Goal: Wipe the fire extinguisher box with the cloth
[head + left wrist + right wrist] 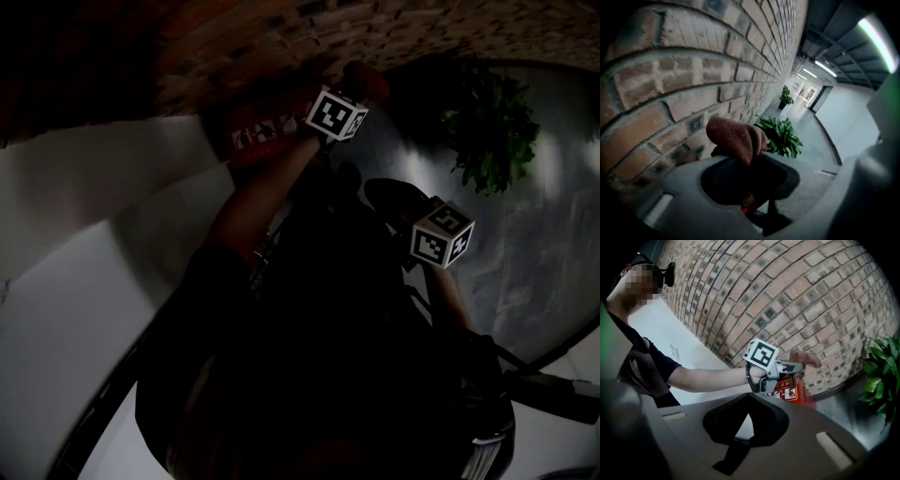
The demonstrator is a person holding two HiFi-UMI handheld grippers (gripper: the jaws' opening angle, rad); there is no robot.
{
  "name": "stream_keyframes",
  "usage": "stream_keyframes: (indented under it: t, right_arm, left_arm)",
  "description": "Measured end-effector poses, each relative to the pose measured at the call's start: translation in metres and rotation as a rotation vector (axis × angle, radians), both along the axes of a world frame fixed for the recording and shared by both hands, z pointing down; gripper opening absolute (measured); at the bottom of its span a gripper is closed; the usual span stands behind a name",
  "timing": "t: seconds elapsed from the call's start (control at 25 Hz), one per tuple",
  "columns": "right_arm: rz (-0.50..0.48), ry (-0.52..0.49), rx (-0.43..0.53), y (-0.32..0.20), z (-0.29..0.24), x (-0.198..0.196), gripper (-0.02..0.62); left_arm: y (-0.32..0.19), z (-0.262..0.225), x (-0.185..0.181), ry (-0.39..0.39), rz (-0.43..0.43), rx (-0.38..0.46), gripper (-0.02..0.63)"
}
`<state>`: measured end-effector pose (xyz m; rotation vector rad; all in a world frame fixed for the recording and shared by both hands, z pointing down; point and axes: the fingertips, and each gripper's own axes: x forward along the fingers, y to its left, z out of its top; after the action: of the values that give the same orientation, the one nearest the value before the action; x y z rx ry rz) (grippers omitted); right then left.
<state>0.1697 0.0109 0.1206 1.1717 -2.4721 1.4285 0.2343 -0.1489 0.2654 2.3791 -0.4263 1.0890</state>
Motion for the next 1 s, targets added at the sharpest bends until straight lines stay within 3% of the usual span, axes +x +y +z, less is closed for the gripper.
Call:
stream_keyframes:
  t: [0.24,0.4,0.64,1.0]
  right_arm:
    - [-0.112,-0.013,0.052,-0.006,-0.012,-0.018,0.0]
    - [-0.199,-0.014,0.091,-0.013,-0.021,-0.031,0.0]
    - [-0.319,-0.018,0.153,-0.017,-0.038,-0.049,0.0]
    - [-0.453,-0.028,0.144,0.002,-0.033,-0.063,0.0]
  left_arm:
    - [-0.023,-0.072,-0.055,0.15,-0.209,0.039,0.09]
    - [-0.025,-0.098,-0.106,0.124,-0.302,0.122,0.091]
    - [0.001,-0.131,-0.169,0.193,-0.481,0.09,0.092]
    - [0.036,-0.162,-0.214,0.163,-0.59,0.184,0.092]
